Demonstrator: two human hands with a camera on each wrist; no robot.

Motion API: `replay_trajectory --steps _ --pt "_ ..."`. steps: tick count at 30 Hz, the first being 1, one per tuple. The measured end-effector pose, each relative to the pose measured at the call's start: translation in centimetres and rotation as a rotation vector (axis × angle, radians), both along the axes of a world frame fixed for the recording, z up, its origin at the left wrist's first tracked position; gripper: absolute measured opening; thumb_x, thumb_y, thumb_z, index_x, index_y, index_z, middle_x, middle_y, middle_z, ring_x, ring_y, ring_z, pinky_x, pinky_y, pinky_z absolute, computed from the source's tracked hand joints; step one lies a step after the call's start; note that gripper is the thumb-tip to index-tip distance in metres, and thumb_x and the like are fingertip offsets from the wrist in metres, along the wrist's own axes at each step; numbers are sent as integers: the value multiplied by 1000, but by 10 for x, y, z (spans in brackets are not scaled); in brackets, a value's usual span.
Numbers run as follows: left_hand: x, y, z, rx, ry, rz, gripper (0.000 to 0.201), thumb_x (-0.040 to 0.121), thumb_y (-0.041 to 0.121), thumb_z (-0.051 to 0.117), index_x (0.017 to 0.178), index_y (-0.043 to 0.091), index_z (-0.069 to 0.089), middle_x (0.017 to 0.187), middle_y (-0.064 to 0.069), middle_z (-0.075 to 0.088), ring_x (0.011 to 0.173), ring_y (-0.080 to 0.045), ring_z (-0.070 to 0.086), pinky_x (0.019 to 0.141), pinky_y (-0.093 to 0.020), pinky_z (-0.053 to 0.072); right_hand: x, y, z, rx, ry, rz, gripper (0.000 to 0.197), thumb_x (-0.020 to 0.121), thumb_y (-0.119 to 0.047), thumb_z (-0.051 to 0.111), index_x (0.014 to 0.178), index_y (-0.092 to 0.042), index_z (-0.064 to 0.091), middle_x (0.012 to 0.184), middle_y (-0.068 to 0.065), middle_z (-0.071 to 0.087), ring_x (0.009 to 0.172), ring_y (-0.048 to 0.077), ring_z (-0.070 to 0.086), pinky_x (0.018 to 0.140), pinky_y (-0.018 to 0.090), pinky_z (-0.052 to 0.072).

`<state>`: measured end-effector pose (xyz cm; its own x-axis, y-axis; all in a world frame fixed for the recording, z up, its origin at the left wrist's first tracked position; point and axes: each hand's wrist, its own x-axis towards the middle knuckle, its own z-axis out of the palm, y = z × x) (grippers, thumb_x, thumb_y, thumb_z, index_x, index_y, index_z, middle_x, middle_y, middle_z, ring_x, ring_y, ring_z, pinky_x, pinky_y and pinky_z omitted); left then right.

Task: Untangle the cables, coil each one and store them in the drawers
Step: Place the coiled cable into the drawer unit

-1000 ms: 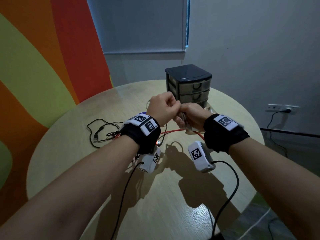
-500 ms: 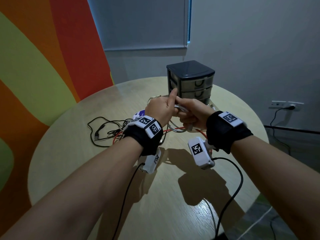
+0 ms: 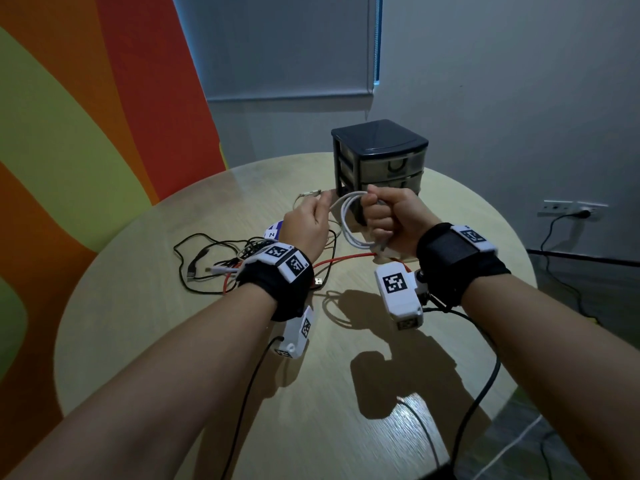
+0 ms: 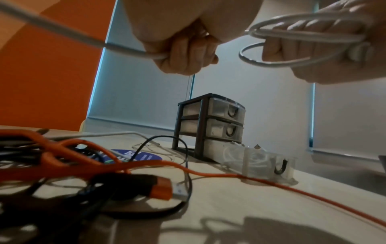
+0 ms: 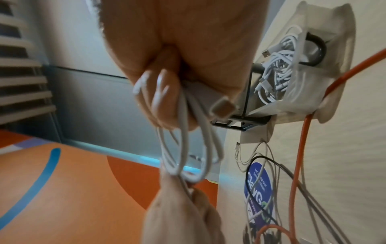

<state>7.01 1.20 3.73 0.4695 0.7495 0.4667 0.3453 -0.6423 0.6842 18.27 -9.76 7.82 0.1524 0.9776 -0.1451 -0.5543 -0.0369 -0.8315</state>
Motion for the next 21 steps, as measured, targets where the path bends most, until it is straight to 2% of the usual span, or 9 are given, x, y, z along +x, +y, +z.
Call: replay_trajectory --steps 4,7,9,11,12,14,16,18,21 --pt "-3 -3 -8 57 96 -4 25 98 30 41 94 7 50 70 -11 58 68 -34 57 61 -39 44 -1 3 -2 101 172 -136 34 102 -24 23 73 -15 38 46 -7 36 34 4 32 38 15 33" --pt "-2 -13 -6 133 228 -79 19 97 24 44 100 7 52 77 -15 64 72 -33 59 64 -40 48 -8 4 0 129 203 -257 27 103 -20 27 82 -11 41 61 1 56 44 9 52 50 19 50" --pt "-1 -17 -5 185 307 -123 17 95 23 47 103 10 54 85 -12 66 78 -31 61 67 -38 50 -10 3 2 137 162 -314 27 103 -20 28 86 -8 46 69 5 68 55 13 65 57 23 56" --pt "-3 -19 -3 233 379 -162 20 90 23 52 106 13 58 92 -8 67 84 -27 61 71 -36 51 -11 1 2 163 87 -286 49 104 -21 24 74 -7 60 80 7 73 75 16 69 74 28 56" --pt "-5 -20 -3 278 416 -188 21 89 23 53 106 13 60 93 -6 67 85 -25 60 72 -36 50 -11 0 1 174 33 -273 61 104 -21 22 63 -10 65 93 9 72 90 19 67 85 31 51" --pt "-7 -20 -2 394 453 -271 19 87 24 55 98 11 64 89 -6 65 82 -24 59 71 -37 50 -11 0 -1 170 -80 -279 60 104 -20 19 65 -9 62 124 19 59 117 26 55 100 34 41" --pt "-9 -21 -1 499 404 -374 20 85 26 55 82 7 63 77 -7 62 69 -24 56 62 -38 51 -9 2 -5 111 -186 -276 48 104 -19 18 84 0 57 132 22 52 117 26 56 91 28 48" --pt "-7 -22 1 596 278 -448 27 80 29 50 68 7 60 65 -5 58 54 -19 49 50 -30 49 -6 4 -11 64 -222 -276 35 104 -18 22 104 5 48 117 22 60 91 21 67 68 26 57" --pt "-4 -26 9 665 156 -522 27 80 29 50 68 8 62 65 -2 61 50 -16 52 46 -21 46 -8 3 -14 6 -305 -255 22 103 -12 30 87 -5 44 80 14 57 55 12 64 49 24 53"
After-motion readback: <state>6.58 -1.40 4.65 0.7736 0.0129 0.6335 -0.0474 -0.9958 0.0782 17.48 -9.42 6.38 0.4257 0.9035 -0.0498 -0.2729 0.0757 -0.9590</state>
